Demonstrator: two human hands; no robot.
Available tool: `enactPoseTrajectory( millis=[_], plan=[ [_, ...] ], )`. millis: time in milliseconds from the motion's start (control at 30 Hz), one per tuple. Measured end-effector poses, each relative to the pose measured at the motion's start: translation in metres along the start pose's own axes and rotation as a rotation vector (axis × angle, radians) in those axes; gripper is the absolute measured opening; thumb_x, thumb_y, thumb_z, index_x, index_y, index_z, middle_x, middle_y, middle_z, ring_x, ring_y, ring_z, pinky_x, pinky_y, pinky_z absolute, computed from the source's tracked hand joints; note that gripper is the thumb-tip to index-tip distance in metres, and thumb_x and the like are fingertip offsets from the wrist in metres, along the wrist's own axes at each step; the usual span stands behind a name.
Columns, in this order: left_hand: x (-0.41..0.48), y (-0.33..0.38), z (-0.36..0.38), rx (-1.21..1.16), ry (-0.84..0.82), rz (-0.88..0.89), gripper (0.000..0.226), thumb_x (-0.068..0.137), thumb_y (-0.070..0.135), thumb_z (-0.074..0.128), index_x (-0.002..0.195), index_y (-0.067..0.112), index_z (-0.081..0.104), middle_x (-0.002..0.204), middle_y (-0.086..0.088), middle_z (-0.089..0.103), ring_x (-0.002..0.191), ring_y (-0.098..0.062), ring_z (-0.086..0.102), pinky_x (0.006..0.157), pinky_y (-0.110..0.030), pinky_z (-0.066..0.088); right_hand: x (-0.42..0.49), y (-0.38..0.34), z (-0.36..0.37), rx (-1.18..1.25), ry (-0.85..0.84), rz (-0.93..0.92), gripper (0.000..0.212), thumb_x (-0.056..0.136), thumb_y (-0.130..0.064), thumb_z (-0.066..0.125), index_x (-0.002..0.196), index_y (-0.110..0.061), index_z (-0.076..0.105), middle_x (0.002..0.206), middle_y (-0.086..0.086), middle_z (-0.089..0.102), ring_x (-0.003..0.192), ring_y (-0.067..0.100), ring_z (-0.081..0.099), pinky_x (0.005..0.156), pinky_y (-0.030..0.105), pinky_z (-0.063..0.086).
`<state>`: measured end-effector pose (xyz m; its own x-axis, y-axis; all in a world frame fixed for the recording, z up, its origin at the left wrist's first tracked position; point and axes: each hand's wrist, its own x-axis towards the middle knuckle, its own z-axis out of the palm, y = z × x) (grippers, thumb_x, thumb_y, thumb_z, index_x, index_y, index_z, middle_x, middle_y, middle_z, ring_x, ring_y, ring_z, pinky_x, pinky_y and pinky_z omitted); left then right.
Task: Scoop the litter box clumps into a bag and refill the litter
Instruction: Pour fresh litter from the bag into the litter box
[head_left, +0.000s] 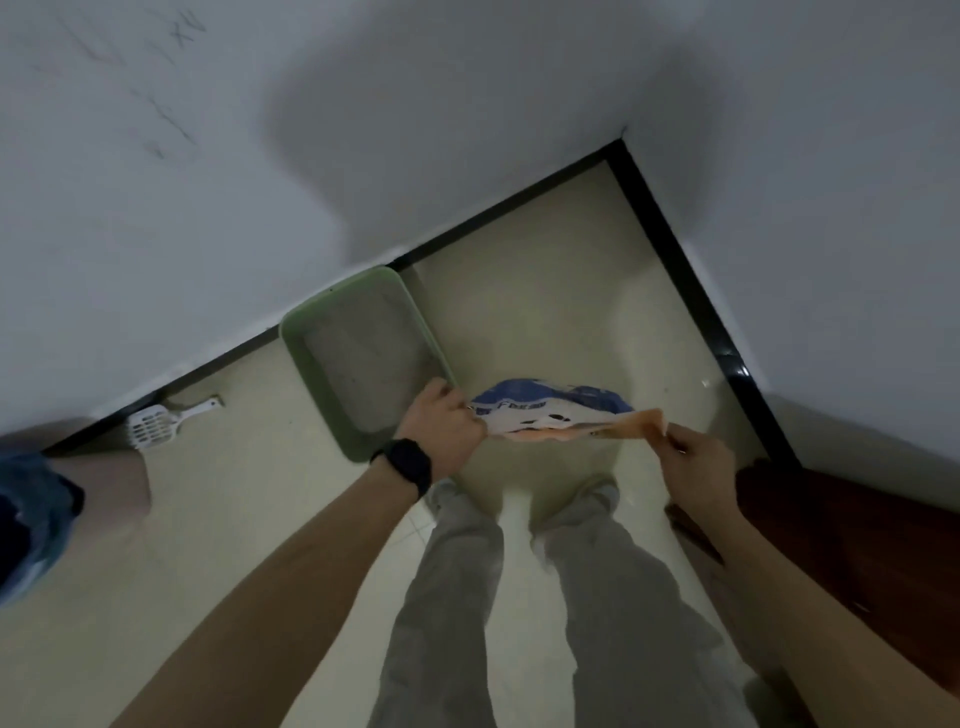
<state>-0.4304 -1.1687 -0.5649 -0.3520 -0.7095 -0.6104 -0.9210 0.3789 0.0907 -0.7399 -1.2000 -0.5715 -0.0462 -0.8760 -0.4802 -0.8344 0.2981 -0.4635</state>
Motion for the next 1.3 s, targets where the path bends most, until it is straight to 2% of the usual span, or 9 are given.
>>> enactPoseTrajectory(
  millis=[100,167,267,367,467,633,833,1133,1300],
  plan=[
    [0.011,0.035,-0.021,0.011,-0.045,0.021,0.025,0.095,0.014,0.044,0.104,0.021,0.067,0.101,0.002,0.069,0.109,-0.025,0.050,0.098,-0.039,0.029,0.012,0.025,0.000,-0.087,-0.032,0.161,0.050,0.098,-0.037,0.056,0.053,-0.016,0.046,0.049,-0.001,0.051,0.048,0.017,0.048,0.049,0.024,0.028],
    [0.019,0.048,-0.034,0.023,-0.108,0.018,0.023,0.095,0.014,0.046,0.104,0.019,0.066,0.104,0.000,0.069,0.112,-0.026,0.051,0.099,-0.041,0.030,0.019,0.037,0.002,-0.162,-0.081,0.185,0.045,0.099,-0.031,0.055,0.058,-0.012,0.054,0.062,0.010,0.063,0.056,0.023,0.057,0.054,0.025,0.036],
    [0.038,0.064,-0.052,0.074,-0.184,0.022,0.023,0.097,0.013,0.046,0.109,0.013,0.066,0.110,-0.007,0.068,0.116,-0.031,0.050,0.099,-0.047,0.033,0.034,0.042,-0.006,-0.254,-0.162,0.061,0.021,0.096,-0.020,0.058,0.088,-0.005,0.069,0.088,0.011,0.070,0.078,0.030,0.066,0.070,0.032,0.049],
    [0.061,0.085,-0.062,0.029,-0.229,0.014,0.023,0.096,0.009,0.047,0.109,0.010,0.066,0.109,-0.009,0.068,0.110,-0.033,0.056,0.092,-0.044,0.040,0.057,0.056,-0.026,-0.330,-0.248,-0.046,0.024,0.099,-0.014,0.051,0.101,-0.004,0.072,0.098,0.014,0.073,0.082,0.032,0.068,0.073,0.029,0.044],
    [0.072,0.077,-0.063,-0.016,-0.250,-0.103,0.025,0.097,0.016,0.045,0.109,0.018,0.067,0.108,-0.002,0.068,0.096,-0.027,0.065,0.070,-0.034,0.041,0.073,0.056,-0.045,-0.226,-0.180,-0.088,0.018,0.095,-0.008,0.057,0.099,-0.004,0.074,0.089,0.014,0.074,0.075,0.031,0.068,0.066,0.026,0.042],
    [0.082,0.061,-0.066,-0.105,-0.311,-0.254,0.029,0.098,0.029,0.039,0.118,0.027,0.061,0.113,0.000,0.065,0.100,-0.025,0.064,0.075,-0.035,0.049,0.103,0.044,-0.076,-0.383,-0.470,-0.272,0.026,0.099,-0.011,0.048,0.097,-0.003,0.072,0.095,0.013,0.072,0.085,0.028,0.066,0.078,0.033,0.051],
    [0.159,0.067,-0.079,-0.159,-0.265,-0.317,0.028,0.094,0.015,0.042,0.111,0.022,0.063,0.104,-0.003,0.066,0.092,-0.027,0.065,0.066,-0.035,0.045,0.178,0.039,-0.108,-0.396,-0.364,-0.259,0.032,0.103,-0.013,0.042,0.106,-0.003,0.072,0.101,0.013,0.073,0.087,0.026,0.066,0.076,0.031,0.047],
    [0.261,-0.025,-0.115,-0.206,-0.112,-0.396,0.021,0.092,0.016,0.044,0.097,0.020,0.064,0.099,-0.006,0.066,0.087,-0.029,0.064,0.062,-0.034,0.041,0.340,-0.064,-0.114,-0.588,-0.323,-0.243,0.033,0.103,-0.013,0.039,0.124,-0.008,0.063,0.120,0.015,0.065,0.106,0.029,0.063,0.092,0.034,0.049],
    [0.321,-0.104,-0.129,-0.213,0.072,-0.588,0.029,0.095,0.012,0.040,0.116,0.017,0.059,0.110,-0.011,0.063,0.098,-0.034,0.062,0.067,-0.037,0.038,0.413,-0.133,-0.102,-0.402,-0.095,-0.363,0.024,0.097,-0.011,0.047,0.099,-0.002,0.069,0.098,0.019,0.068,0.091,0.035,0.063,0.077,0.035,0.049]
  ],
)
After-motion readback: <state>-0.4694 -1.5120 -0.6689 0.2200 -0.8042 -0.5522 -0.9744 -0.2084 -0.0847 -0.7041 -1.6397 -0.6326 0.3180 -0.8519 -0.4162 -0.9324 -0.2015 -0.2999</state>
